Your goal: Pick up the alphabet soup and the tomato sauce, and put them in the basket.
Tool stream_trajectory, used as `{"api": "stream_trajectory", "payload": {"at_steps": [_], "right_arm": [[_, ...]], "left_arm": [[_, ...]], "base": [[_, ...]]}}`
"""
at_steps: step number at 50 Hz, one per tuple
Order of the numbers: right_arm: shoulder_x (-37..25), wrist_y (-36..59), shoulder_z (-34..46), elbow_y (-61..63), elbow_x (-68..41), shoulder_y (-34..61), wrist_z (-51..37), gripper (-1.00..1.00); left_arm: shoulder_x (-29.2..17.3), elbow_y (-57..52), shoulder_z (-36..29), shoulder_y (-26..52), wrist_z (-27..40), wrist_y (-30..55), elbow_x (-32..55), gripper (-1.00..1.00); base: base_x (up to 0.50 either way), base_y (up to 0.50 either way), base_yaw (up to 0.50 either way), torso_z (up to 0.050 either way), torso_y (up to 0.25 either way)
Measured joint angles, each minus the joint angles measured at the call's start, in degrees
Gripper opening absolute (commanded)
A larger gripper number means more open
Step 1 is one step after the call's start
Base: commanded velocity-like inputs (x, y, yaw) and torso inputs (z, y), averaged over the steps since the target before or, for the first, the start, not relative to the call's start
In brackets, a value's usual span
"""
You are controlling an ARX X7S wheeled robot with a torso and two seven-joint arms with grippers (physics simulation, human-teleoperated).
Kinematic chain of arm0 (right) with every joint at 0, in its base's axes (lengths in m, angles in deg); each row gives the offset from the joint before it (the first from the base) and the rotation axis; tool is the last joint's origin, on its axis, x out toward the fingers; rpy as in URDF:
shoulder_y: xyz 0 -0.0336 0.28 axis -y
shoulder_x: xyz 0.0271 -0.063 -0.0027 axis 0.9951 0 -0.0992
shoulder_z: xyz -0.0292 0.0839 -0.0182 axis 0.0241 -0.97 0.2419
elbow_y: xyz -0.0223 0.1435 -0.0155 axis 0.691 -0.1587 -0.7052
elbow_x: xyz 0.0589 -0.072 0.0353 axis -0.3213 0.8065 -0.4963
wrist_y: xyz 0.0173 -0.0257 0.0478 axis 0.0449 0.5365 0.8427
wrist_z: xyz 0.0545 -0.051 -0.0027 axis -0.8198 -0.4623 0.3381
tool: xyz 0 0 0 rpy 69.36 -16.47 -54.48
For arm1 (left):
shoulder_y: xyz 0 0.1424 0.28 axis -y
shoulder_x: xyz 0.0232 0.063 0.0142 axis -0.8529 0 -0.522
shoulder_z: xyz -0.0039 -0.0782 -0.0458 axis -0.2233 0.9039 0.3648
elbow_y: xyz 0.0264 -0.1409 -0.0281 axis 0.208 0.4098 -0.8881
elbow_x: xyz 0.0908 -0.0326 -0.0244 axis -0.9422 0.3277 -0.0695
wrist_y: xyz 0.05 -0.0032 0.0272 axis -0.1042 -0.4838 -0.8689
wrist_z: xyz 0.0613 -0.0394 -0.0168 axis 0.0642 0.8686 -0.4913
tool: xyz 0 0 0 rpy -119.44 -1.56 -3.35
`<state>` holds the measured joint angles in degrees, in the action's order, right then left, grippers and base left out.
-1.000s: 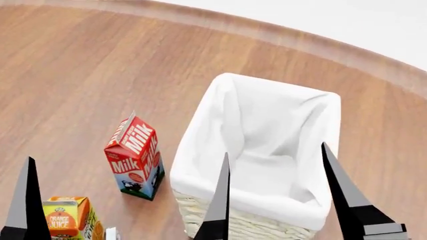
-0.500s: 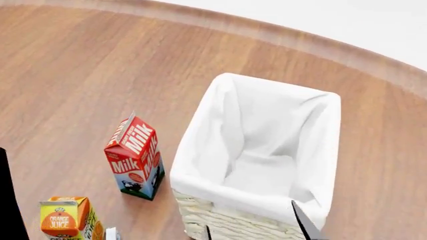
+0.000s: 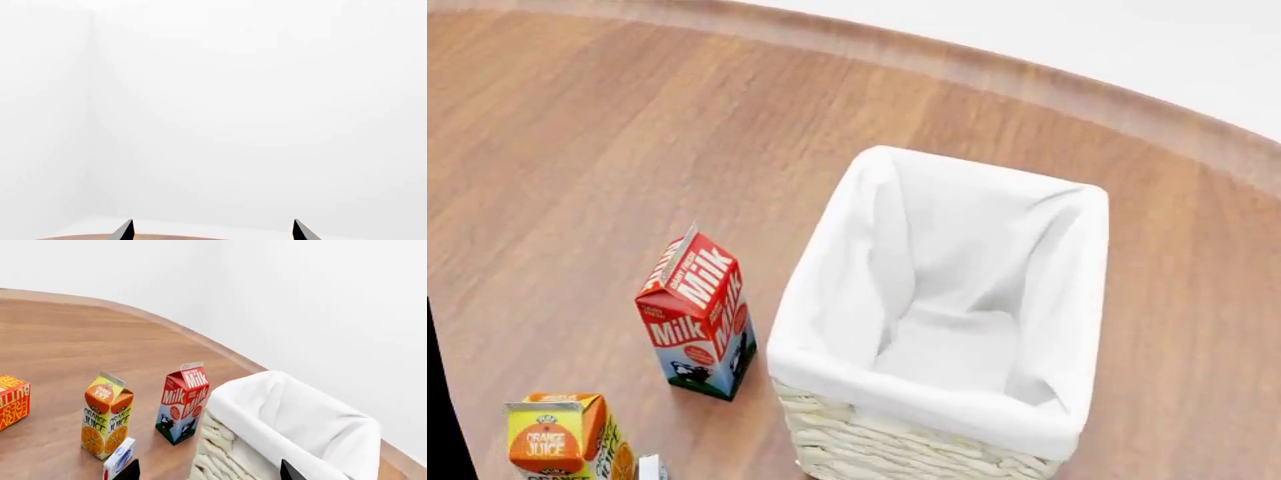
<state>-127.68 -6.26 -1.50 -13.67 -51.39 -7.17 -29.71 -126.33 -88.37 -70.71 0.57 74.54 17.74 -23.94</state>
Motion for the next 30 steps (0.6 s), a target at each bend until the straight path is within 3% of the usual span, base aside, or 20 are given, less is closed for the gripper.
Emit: {"api": "stream_trajectory", "payload": {"at_steps": [16, 30], "right_arm": [[-1.0, -5.6, 5.7, -3.4, 3.3, -2.0, 4.9, 1.00], [-0.2, -3.8, 10.2, -4.2, 5.4, -2.3, 10.0, 1.00]], "left_arm": [[-1.0, 0.0, -3.2, 2.6, 1.5, -1.1, -0.2, 1.00], [-1.6, -0.1, -5.8, 4.9, 2.7, -1.7, -0.2, 1.00]], "base": [[0.00, 0.00, 0.00, 0.000, 0.000], [0.00, 0.00, 0.00, 0.000, 0.000]]}}
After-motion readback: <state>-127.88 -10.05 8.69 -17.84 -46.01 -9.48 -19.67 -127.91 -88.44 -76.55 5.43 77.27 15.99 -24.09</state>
